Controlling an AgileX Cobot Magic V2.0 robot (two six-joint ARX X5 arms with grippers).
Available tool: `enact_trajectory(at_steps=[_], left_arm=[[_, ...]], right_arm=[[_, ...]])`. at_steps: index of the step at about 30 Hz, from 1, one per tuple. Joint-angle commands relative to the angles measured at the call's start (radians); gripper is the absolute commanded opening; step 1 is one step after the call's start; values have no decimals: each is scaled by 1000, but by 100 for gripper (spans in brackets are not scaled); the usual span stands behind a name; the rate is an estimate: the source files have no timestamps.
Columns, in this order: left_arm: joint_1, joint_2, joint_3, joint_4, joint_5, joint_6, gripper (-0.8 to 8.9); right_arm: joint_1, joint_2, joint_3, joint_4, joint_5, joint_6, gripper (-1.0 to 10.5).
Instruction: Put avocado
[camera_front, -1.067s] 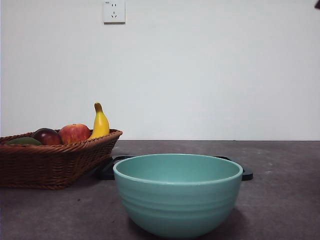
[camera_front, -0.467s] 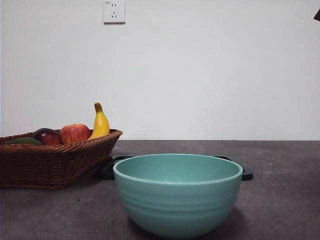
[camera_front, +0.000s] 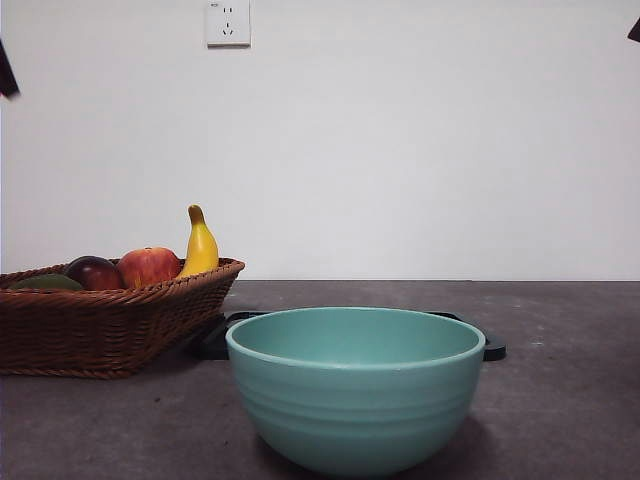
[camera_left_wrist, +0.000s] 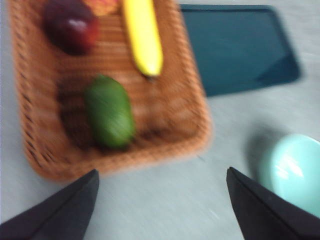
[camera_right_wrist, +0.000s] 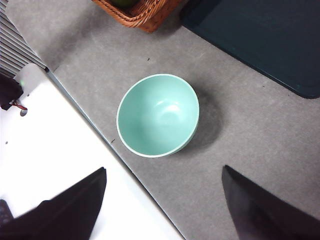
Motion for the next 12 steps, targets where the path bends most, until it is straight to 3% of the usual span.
enact_trajectory(at_steps=[1,12], left_arm=[[-13,75,24,58,-34,-3,410],[-69,340,24,209,-151,-2,409]], right_arm=[[6,8,18,13,0,3,371],[6,8,18,13,0,4,371]])
